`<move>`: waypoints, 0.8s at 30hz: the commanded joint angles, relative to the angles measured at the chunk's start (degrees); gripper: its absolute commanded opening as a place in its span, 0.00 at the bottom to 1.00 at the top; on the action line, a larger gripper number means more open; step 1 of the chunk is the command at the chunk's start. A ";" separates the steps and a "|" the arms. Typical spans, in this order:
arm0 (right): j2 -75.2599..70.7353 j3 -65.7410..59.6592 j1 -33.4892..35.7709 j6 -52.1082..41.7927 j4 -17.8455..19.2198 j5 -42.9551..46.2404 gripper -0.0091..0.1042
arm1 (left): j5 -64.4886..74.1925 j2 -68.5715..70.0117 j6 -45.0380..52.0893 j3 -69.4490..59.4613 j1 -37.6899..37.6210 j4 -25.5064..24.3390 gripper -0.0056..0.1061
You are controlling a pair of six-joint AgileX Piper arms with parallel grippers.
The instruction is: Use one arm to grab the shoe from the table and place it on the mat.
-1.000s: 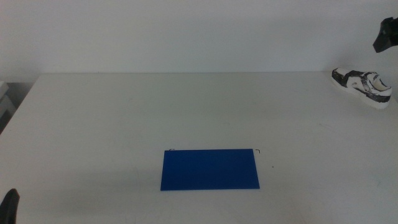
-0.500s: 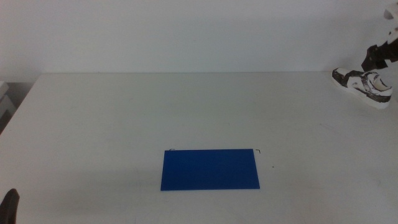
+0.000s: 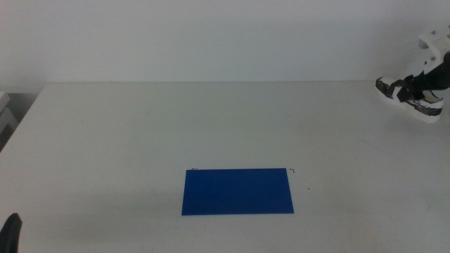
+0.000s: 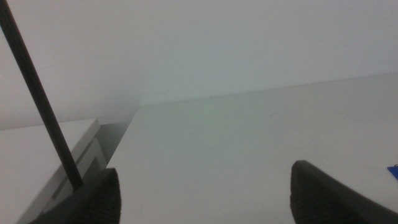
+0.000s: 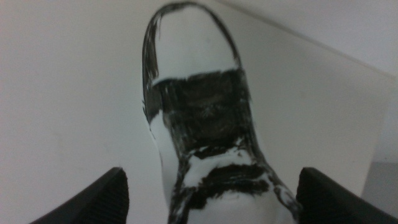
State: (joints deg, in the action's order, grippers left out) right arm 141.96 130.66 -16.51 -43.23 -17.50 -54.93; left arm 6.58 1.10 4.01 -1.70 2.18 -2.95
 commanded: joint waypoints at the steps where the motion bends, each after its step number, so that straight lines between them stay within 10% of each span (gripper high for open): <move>1: -3.60 1.91 -0.55 -1.42 -0.87 2.54 0.88 | -4.69 0.38 -0.33 -0.29 -0.29 0.49 0.89; 10: -2.41 1.91 -0.81 -3.58 0.05 2.92 0.68 | -4.69 0.38 -0.33 -0.29 -0.29 0.49 0.89; 16: -2.51 1.91 -0.93 -4.51 0.04 2.31 0.05 | -4.69 0.38 -0.33 -0.29 -0.29 0.49 0.89; 24: -6.59 1.66 -0.32 -2.16 -2.49 -2.99 0.05 | -4.69 0.38 -0.33 -0.29 -0.29 0.49 0.89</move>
State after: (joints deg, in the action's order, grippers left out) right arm 141.73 130.72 -16.74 -45.71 -18.75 -58.60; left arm 6.58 1.10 4.01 -1.70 2.18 -2.95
